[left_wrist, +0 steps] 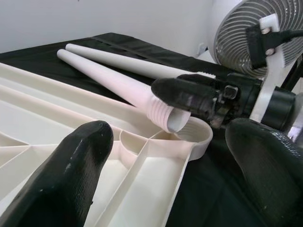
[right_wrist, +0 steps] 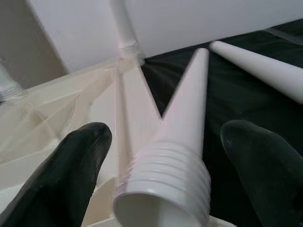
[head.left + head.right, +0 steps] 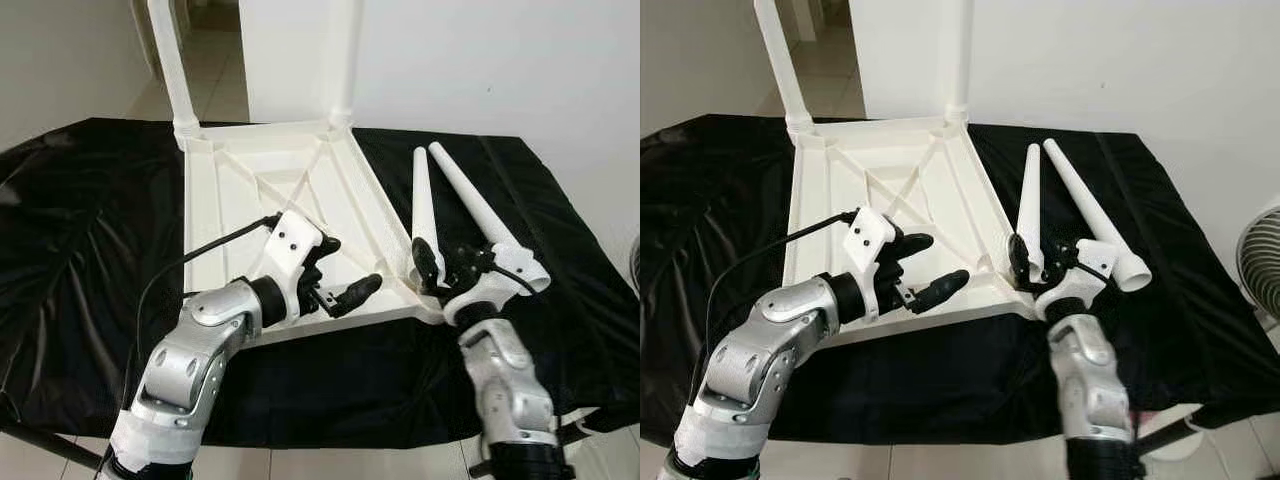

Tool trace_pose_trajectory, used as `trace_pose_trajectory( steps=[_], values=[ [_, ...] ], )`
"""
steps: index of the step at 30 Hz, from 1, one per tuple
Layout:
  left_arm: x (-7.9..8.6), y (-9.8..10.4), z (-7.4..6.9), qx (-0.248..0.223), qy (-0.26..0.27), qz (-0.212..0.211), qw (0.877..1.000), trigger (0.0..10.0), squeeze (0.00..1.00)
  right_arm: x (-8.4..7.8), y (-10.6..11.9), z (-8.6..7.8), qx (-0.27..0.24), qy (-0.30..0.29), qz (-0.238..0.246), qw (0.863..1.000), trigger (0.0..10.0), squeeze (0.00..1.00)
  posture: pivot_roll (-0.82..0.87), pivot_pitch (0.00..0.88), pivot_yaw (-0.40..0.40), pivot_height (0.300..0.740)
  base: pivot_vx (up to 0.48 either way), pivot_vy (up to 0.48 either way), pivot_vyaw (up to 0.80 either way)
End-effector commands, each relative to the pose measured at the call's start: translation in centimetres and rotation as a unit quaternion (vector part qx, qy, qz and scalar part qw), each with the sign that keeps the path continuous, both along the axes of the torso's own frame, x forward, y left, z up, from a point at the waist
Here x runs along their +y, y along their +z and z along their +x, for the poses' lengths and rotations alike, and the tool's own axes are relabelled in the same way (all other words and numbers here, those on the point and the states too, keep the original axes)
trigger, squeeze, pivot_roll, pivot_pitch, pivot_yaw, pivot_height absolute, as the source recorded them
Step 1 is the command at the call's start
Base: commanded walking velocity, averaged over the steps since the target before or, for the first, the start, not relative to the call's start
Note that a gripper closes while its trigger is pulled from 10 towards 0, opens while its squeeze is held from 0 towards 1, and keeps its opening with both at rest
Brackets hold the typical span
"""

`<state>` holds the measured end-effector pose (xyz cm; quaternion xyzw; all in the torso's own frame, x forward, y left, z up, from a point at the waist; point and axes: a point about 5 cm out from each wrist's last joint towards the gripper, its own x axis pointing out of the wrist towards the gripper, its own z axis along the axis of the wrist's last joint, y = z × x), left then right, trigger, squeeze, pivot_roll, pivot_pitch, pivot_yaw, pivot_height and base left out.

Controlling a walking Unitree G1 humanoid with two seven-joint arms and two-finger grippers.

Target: Building children table

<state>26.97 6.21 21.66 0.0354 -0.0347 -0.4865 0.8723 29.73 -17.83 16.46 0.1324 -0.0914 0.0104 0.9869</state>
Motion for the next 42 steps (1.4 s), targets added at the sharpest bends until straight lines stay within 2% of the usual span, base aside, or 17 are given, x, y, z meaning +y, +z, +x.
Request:
trace_pose_trajectory(
  steps=[1,6,12,20,33,34,36,42],
  values=[
    [0.3,-0.1,0.2,0.004,0.044,-0.001,0.999,10.0,0.0,0.5,-0.3,-0.1,0.016,-0.022,-0.004,1.0,10.0,0.0,-0.03,0.096,0.007,0.74,0.0,0.0,0.0],
    [0.3,-0.2,0.2,0.005,0.044,-0.001,0.999,10.0,0.0,2.1,-0.8,0.2,0.026,-0.019,0.012,0.999,10.0,0.0,-0.02,0.088,0.004,0.74,0.0,0.0,0.0],
    [0.3,-0.2,0.2,0.004,0.046,-0.002,0.999,10.0,0.0,2.9,-0.9,0.6,0.035,-0.041,0.029,0.998,10.0,0.0,-0.02,0.082,0.0,0.74,0.0,0.0,0.0],
    [0.3,-0.2,0.1,0.003,0.046,-0.003,0.999,10.0,0.0,3.3,-1.2,1.2,0.052,-0.069,0.033,0.996,10.0,0.0,-0.01,0.079,-0.003,0.74,0.0,0.0,0.0],
    [0.2,-0.1,0.1,0.002,0.046,-0.003,0.999,10.0,0.0,3.5,-1.2,1.8,0.052,-0.081,0.036,0.995,10.0,0.0,-0.01,0.069,-0.007,0.74,0.0,0.0,0.0],
    [0.2,-0.1,0.1,0.001,0.047,-0.003,0.999,10.0,0.0,3.4,-1.1,1.9,0.051,-0.084,0.036,0.995,3.1,0.0,-0.01,0.068,-0.008,0.74,0.0,0.0,0.0],
    [0.2,-0.1,0.1,0.001,0.047,-0.003,0.999,10.0,0.0,3.2,-1.2,2.0,0.055,-0.094,0.041,0.993,0.0,0.0,-0.01,0.066,-0.007,0.74,0.0,0.0,0.0],
    [0.2,-0.2,0.1,0.0,0.045,-0.001,0.999,10.0,0.0,2.8,-1.5,2.1,0.071,-0.104,0.054,0.991,0.0,0.0,-0.01,0.067,-0.004,0.74,0.0,0.0,0.0]
  ],
)
